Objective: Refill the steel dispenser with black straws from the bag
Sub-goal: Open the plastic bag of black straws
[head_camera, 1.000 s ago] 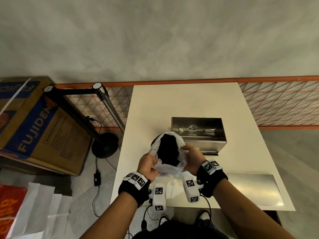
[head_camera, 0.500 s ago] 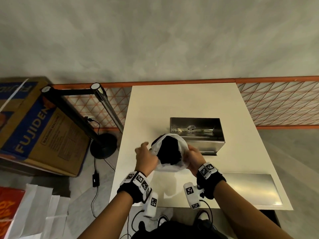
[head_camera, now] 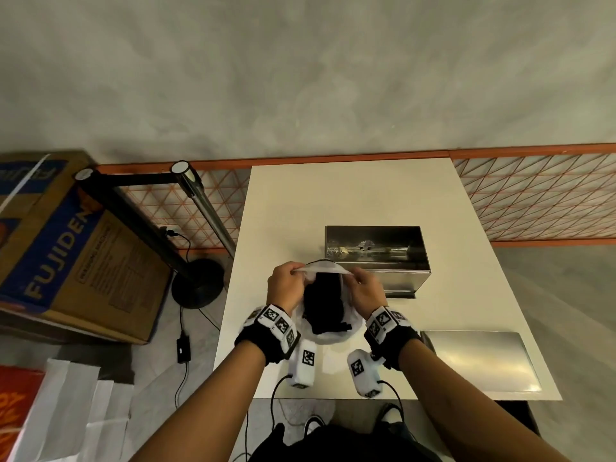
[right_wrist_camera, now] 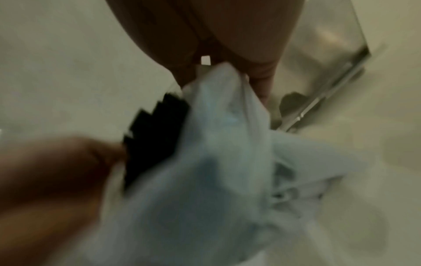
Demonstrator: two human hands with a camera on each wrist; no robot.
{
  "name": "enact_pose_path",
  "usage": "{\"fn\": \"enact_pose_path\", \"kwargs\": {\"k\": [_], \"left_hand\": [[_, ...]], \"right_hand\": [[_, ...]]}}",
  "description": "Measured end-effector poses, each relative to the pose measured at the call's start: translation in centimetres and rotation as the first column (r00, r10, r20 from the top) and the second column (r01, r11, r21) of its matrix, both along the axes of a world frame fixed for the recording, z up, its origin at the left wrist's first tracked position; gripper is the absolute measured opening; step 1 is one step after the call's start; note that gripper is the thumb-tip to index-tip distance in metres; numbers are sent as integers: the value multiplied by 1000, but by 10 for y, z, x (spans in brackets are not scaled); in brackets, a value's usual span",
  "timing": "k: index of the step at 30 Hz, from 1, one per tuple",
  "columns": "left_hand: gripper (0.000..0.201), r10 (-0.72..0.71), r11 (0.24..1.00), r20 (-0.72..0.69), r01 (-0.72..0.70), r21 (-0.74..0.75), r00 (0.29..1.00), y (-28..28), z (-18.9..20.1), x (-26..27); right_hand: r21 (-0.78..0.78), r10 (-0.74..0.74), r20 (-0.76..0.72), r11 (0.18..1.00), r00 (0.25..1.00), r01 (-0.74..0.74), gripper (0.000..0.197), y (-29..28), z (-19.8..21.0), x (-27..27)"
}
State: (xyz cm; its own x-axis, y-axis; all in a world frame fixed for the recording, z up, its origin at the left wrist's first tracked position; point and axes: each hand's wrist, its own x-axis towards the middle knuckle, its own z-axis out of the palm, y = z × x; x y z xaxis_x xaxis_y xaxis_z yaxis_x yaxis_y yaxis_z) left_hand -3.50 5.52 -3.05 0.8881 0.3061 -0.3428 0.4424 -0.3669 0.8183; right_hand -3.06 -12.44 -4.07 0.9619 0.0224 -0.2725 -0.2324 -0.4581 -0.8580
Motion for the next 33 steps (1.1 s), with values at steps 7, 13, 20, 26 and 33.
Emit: {"fn": "enact_pose_path", "kwargs": {"k": [7, 13, 20, 26, 33], "left_hand": [[30, 69, 964, -158, -107, -243, 985, -6, 3, 5], [31, 28, 931, -295, -132, -341, 955, 3, -7, 4], [46, -81, 945, -360, -43, -323, 929, 9, -20, 4], [40, -399, 917, -27, 399, -6, 917, -2, -8, -16], [18, -403, 909, 117, 383, 163, 908, -3, -9, -13]], "right_hand": [[543, -110, -435, 759, 894, 358, 25, 4, -3, 4], [505, -163, -596, 685, 786, 525, 16, 2, -3, 2], [676, 116, -623, 577, 774, 458, 31, -11, -4, -8], [620, -15, -608, 616, 794, 486, 33, -20, -27, -3], [578, -53, -545, 699, 837, 421, 45, -15, -18, 1]]}}
